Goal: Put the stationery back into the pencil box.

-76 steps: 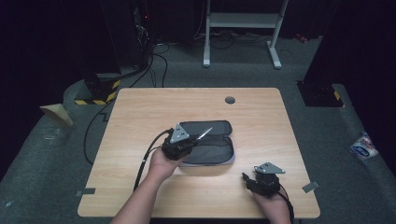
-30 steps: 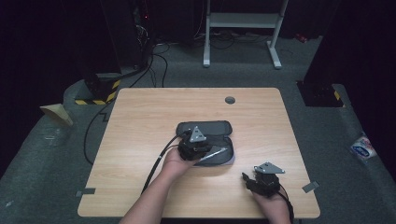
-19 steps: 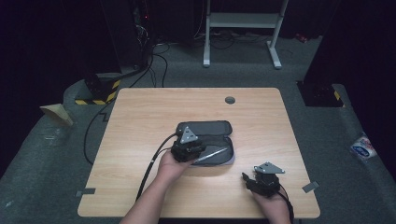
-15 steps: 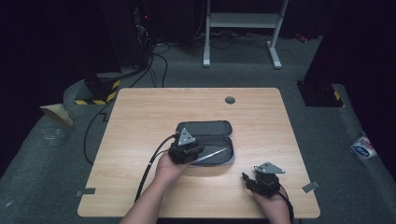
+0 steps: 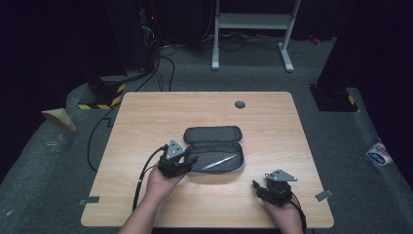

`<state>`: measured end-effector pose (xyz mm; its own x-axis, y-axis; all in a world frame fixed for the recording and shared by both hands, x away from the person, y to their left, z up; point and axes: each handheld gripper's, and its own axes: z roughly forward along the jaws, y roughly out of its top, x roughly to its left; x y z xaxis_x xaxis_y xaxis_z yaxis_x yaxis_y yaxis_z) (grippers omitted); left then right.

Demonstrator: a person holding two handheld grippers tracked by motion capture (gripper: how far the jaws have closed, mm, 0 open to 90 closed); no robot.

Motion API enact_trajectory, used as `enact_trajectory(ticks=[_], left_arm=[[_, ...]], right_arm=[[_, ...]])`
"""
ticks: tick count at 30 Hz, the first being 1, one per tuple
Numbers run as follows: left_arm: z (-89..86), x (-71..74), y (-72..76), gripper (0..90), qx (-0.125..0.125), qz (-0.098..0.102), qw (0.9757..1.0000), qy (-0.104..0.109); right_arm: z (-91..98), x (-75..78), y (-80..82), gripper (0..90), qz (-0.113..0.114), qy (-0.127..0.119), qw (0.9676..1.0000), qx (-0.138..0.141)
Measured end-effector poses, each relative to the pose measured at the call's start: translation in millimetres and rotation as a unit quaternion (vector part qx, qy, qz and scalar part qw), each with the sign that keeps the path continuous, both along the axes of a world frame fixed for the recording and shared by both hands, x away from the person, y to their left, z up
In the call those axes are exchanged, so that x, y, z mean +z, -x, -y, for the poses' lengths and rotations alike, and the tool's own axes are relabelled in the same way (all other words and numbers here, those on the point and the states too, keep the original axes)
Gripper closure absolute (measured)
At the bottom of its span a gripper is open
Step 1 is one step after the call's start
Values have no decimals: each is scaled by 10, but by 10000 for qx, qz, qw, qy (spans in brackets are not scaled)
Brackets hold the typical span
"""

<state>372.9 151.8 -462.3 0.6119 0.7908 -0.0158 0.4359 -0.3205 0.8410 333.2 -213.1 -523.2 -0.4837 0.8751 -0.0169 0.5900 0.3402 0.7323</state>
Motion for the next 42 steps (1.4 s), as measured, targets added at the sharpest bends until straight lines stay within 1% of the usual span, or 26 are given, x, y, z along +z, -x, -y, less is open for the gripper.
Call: enact_trajectory(ticks=[3, 4, 5, 8, 10, 11, 12, 13, 14, 15, 16, 17, 18, 19, 20, 21, 22, 23, 25, 27, 29, 30, 31, 33, 42], left_arm=[[-143, -19, 50, 483, 95, -36, 9999, 126], [-143, -19, 50, 469, 95, -36, 9999, 126], [-265, -47, 88, 453, 212, -88, 9996, 171], [-429, -96, 147, 411, 359, -173, 9988, 284], [-546, -144, 187, 378, 478, -256, 9977, 399], [-617, -176, 206, 358, 549, -293, 9972, 406], [-617, -176, 206, 335, 549, -293, 9972, 406], [-712, -232, 244, 314, 670, -362, 9965, 357], [-712, -232, 244, 284, 670, -362, 9965, 357], [-780, -283, 281, 249, 766, -420, 9961, 155], [-825, -321, 312, 217, 841, -459, 9954, 54], [-861, -345, 329, 191, 866, -488, 9950, -6], [-861, -345, 329, 172, 866, -488, 9950, -6], [-962, -434, 383, 157, 999, -592, 9932, -128], [-1003, -478, 403, 145, 1069, -657, 9920, -166], [-1033, -510, 414, 137, 1132, -679, 9909, -247], [-1033, -510, 414, 128, 1132, -679, 9909, -247], [-1106, -586, 442, 122, 1309, -723, 9879, -418], [-1157, -622, 447, 116, 1364, -791, 9866, -425], [-1175, -663, 451, 116, 1382, -798, 9862, -431], [-1145, -672, 463, 111, 1385, -730, 9861, -547], [-1130, -672, 470, 116, 1300, -716, 9874, -542], [-1121, -670, 482, 142, 1215, -678, 9888, -539], [-1114, -671, 498, 154, 1161, -663, 9896, -526], [-1124, -669, 497, 169, 1158, -672, 9897, -511]], right_arm=[[0, 0, 1, 410, -4, -3, 10000, -3], [0, 0, 1, 410, -4, -3, 10000, -3], [0, 0, 0, 410, 2, 4, 10000, 0], [0, 0, 0, 410, 4, 5, 10000, 1], [0, 0, 0, 410, -1, 0, 10000, -2], [0, 0, 0, 410, 0, 1, 10000, -1], [0, 0, 0, 410, 0, 1, 10000, -1], [0, 0, 0, 410, 1, 2, 10000, -1], [-1, 0, 0, 410, 0, 0, 10000, -2], [-1, 0, 0, 410, 0, 0, 10000, -2], [-1, 0, 0, 410, 1, 0, 10000, -2], [-1, 0, 1, 410, 0, 1, 10000, -3], [-1, 0, 1, 410, 1, 2, 10000, -2], [-1, 0, 1, 410, 1, 1, 10000, -3], [-1, 0, 1, 410, 2, 2, 10000, -3], [-1, 0, 0, 410, 5, 5, 10000, 2], [-1, 0, 0, 410, 5, 5, 10000, 2], [1, 0, -2, 410, 12, 11, 10000, 13], [0, 0, -1, 411, 10, 8, 10000, 9], [-1, 0, 0, 411, 2, 3, 10000, -1], [-3, 0, -1, 410, 0, -1, 10000, -3], [-4, 0, -3, 410, -1, -3, 10000, -5], [-5, 0, -4, 410, -2, -4, 10000, -6], [-6, -1, -5, 410, 4, -1, 10000, -5], [-22, 0, -12, 417, 1, 8, 10000, -47]])
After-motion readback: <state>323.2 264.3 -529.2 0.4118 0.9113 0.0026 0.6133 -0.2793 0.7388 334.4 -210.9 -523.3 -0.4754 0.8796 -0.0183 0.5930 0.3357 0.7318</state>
